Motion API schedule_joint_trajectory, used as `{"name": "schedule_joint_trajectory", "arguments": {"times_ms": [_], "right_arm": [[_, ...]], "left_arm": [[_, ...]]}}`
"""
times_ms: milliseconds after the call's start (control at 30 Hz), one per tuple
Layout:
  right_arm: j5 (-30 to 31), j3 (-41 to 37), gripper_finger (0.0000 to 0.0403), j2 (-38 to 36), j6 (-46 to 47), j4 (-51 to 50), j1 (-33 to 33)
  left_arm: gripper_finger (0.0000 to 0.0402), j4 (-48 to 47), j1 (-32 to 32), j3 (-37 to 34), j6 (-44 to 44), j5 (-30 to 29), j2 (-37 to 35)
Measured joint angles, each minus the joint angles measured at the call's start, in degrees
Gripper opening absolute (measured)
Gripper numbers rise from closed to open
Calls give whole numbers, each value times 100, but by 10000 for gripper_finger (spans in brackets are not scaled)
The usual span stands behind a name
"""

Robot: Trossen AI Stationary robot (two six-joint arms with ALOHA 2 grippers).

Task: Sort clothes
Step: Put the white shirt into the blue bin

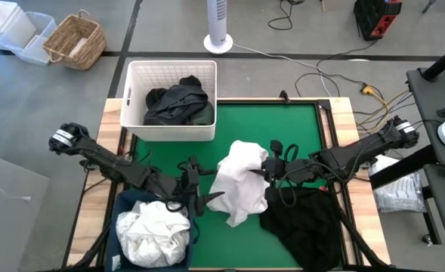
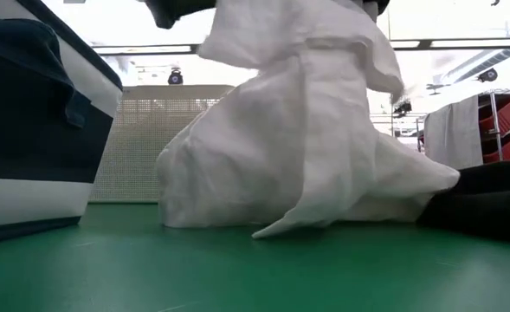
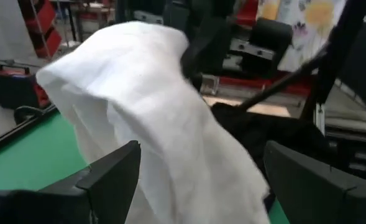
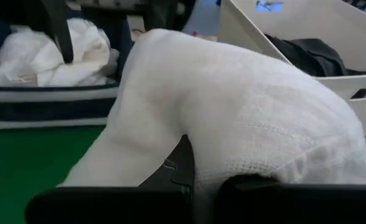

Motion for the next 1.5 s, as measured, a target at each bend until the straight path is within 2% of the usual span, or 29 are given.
{"name": "schedule_joint_trajectory", "arguments": {"times_ms": [200,400,700,1000,1100,1233,1367,1400,1500], "right_arm": [[-76,0,12,12,-290,508,28],[-312,0,12,26,-597,961,28],[-550,0,12,26,-662,1062,99],[-643,0,13,26,-617,1090,239],[-653,0,13,26,-462,1097,240],[-653,0,24,26,-399,1088,240],[-657,13,73,6,-144,918,240],[-659,52,90,-5,-38,742,240],[-657,251,140,-35,299,49,240]], "left_arm": [[315,1291,160,-338,59,-180,543],[315,2148,220,-184,419,303,1301],[315,2220,286,571,729,472,2039],[304,2208,342,700,921,449,2099],[270,2203,341,698,921,450,2099],[178,2188,341,701,936,449,2099],[45,2091,341,724,965,449,2089],[23,2025,341,724,963,449,2063],[13,1750,319,724,952,411,1862]]}}
